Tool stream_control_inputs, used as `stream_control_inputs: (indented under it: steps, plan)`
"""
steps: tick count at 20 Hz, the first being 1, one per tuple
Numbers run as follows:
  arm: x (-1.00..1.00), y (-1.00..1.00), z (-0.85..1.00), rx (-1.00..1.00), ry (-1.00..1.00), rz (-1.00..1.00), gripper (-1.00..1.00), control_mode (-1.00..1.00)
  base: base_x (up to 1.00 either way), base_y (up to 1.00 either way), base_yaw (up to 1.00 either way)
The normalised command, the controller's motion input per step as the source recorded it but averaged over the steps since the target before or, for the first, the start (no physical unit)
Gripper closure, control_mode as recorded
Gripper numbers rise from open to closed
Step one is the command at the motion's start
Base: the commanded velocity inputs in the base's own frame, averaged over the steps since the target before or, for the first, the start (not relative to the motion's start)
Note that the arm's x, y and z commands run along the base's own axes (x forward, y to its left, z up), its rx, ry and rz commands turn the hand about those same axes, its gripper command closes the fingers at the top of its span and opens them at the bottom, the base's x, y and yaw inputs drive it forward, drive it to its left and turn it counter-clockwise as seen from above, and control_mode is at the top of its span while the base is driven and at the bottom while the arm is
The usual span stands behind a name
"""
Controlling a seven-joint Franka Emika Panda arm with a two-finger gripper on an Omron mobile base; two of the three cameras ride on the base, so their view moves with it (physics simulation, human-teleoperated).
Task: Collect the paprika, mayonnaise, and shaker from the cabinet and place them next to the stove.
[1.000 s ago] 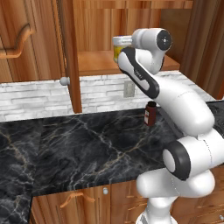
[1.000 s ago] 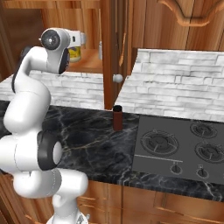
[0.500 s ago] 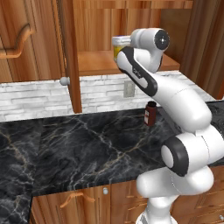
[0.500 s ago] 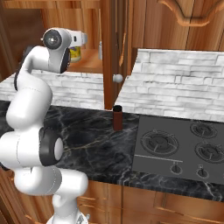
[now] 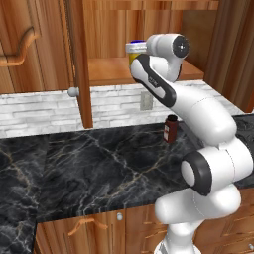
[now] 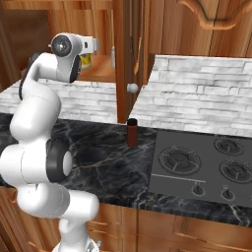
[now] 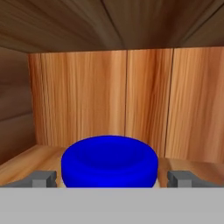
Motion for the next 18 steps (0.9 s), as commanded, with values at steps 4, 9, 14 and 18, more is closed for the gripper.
stream_control_inputs:
  steps: [4, 9, 14, 18]
  plan:
    - [0.06, 0.00, 0.00, 0.00, 0.00, 0.00, -1.00, -1.00, 0.00, 0.00, 0.00]
    - [0.03, 0.00, -0.01, 0.00, 0.00, 0.00, -1.00, -1.00, 0.00, 0.00, 0.00]
    - [0.07, 0.00, -0.01, 0.00, 0.00, 0.00, 1.00, -1.00, 0.00, 0.00, 0.00]
    - [0.07, 0.00, 0.00, 0.00, 0.00, 0.00, 1.00, -1.00, 0.00, 0.00, 0.00]
